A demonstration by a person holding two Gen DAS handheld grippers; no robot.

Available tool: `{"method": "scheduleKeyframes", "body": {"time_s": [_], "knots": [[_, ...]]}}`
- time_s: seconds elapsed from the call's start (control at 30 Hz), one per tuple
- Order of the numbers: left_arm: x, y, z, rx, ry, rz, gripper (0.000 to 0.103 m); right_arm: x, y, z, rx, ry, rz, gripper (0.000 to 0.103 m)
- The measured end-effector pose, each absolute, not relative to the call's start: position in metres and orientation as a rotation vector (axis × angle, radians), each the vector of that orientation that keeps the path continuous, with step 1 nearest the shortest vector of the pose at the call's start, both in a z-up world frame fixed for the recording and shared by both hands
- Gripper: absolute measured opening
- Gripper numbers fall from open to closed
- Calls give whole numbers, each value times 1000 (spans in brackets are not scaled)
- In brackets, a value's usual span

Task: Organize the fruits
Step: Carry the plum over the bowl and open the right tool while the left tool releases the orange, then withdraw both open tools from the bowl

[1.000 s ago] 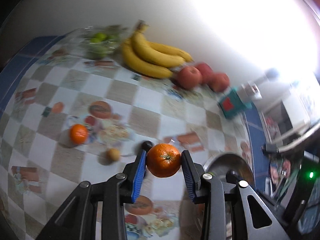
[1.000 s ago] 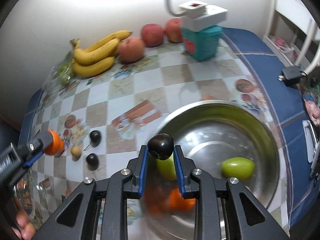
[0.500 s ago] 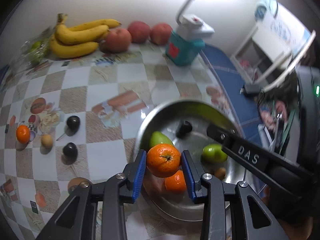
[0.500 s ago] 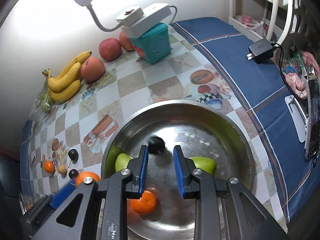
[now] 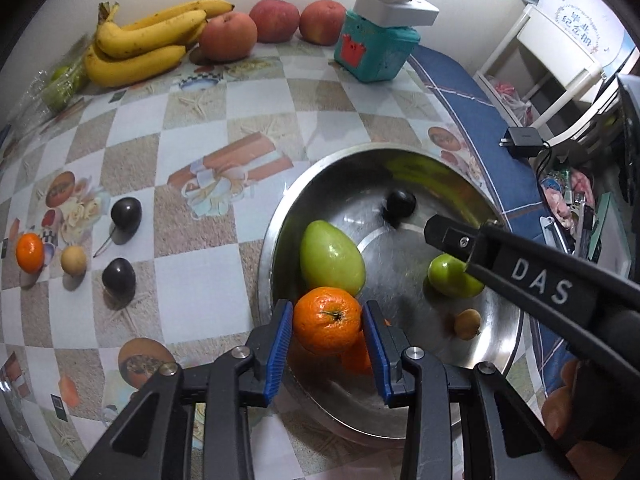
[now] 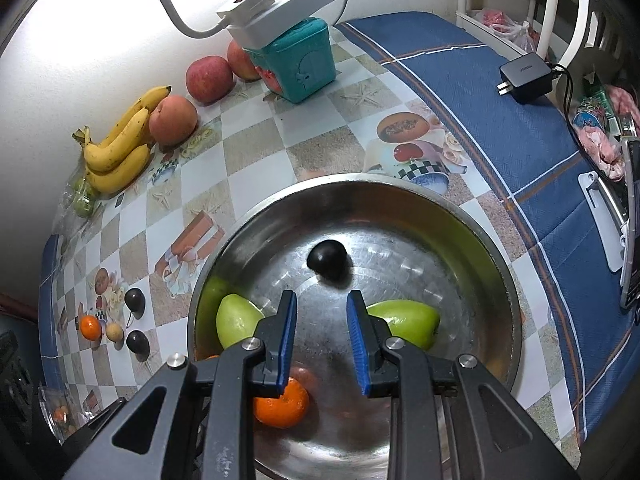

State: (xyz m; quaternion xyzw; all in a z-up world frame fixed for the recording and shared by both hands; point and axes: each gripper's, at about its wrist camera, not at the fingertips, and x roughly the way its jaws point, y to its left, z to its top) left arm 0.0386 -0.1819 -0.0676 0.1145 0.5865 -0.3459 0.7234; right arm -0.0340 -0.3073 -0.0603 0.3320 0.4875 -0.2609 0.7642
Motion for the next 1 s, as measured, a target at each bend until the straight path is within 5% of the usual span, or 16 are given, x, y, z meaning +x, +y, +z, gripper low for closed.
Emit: {"method": "scheduleKeyframes", "body": {"time_s": [1.0], "knots": [[84,-135,-39,55,1245,-613,53,-30,-302,-53,695,1058,-559,27]]}}
